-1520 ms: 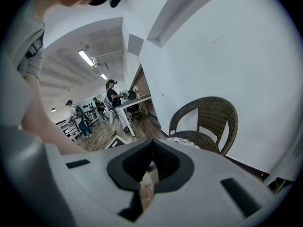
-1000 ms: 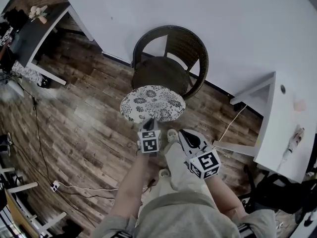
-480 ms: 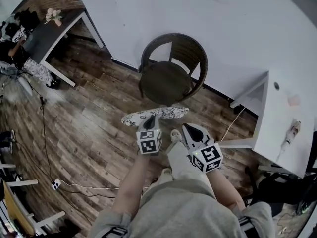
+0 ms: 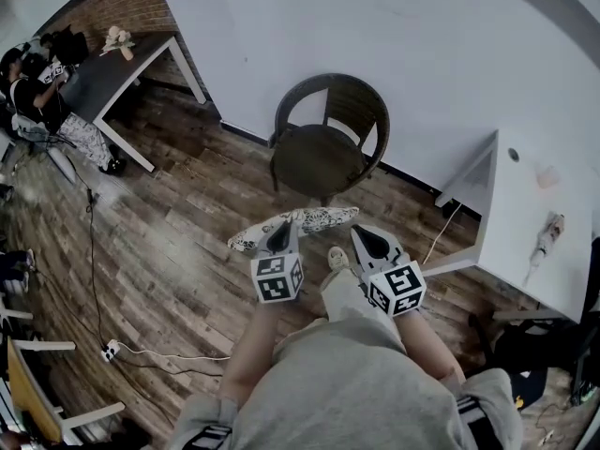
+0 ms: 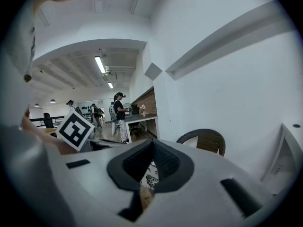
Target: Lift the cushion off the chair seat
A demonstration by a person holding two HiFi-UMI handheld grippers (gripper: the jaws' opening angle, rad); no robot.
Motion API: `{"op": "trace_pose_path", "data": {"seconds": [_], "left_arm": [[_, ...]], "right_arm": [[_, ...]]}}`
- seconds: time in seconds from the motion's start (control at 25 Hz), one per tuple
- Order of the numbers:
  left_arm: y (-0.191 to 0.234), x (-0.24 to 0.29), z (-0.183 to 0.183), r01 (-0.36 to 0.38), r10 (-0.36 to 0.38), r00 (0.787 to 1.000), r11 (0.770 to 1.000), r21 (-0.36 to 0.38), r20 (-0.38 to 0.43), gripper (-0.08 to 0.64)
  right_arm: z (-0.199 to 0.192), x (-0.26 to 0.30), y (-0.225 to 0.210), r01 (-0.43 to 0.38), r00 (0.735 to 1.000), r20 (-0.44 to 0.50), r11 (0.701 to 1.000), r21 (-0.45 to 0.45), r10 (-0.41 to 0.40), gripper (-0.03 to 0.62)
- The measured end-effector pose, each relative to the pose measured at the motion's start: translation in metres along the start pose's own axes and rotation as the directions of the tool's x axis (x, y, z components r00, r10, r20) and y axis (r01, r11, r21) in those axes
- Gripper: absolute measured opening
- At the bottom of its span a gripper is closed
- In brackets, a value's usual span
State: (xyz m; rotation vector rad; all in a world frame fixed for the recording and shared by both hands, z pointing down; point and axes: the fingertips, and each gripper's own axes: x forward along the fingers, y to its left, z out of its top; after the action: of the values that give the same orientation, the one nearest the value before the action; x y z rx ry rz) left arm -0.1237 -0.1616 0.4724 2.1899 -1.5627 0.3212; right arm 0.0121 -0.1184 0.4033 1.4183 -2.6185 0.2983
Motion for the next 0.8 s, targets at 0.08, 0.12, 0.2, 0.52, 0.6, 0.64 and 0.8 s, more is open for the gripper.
{"op": "trace_pose_path", "data": {"seconds": [0.08, 0.12, 0.2, 0.52, 0.6, 0.64, 0.8], "left_arm": [[-0.003, -0.017, 0.003, 0.004, -0.004, 1.000, 1.000, 0.003, 0.014, 0.032], [-0.005, -0.025, 0.004, 0.007, -0.007, 1.000, 1.000, 0.006, 0.019, 0.032], [-0.009, -0.038, 0.004, 0.018, -0.018, 0.999, 1.000, 0.015, 0.026, 0.032], [-0.015, -0.073, 0.019, 0.051, -0.052, 0.997, 0.999, 0.007, 0.060, 0.032], [-0.014, -0.079, 0.020, 0.051, -0.051, 0.996, 0.999, 0.003, 0.067, 0.032], [-0.014, -0.081, 0.021, 0.051, -0.051, 0.996, 0.999, 0.002, 0.070, 0.032], [-0.014, -0.089, 0.023, 0.058, -0.057, 0.995, 0.998, -0.009, 0.080, 0.032]], "right_arm": [[0.004, -0.008, 0.004, 0.008, 1.000, 0.017, 1.000, 0.002, -0.008, 0.000], [0.006, -0.011, 0.005, 0.010, 1.000, 0.024, 1.000, 0.002, -0.010, 0.000], [0.008, -0.016, 0.009, 0.011, 0.999, 0.033, 1.000, 0.001, -0.011, 0.000], [0.016, -0.029, 0.022, -0.008, 0.998, 0.057, 1.000, -0.019, 0.009, 0.000], [0.015, -0.030, 0.026, -0.014, 0.998, 0.059, 1.000, -0.022, 0.016, 0.000], [0.015, -0.031, 0.027, -0.017, 0.998, 0.060, 1.000, -0.023, 0.018, 0.000], [0.015, -0.031, 0.032, -0.024, 0.998, 0.057, 0.999, -0.024, 0.026, 0.000]]}}
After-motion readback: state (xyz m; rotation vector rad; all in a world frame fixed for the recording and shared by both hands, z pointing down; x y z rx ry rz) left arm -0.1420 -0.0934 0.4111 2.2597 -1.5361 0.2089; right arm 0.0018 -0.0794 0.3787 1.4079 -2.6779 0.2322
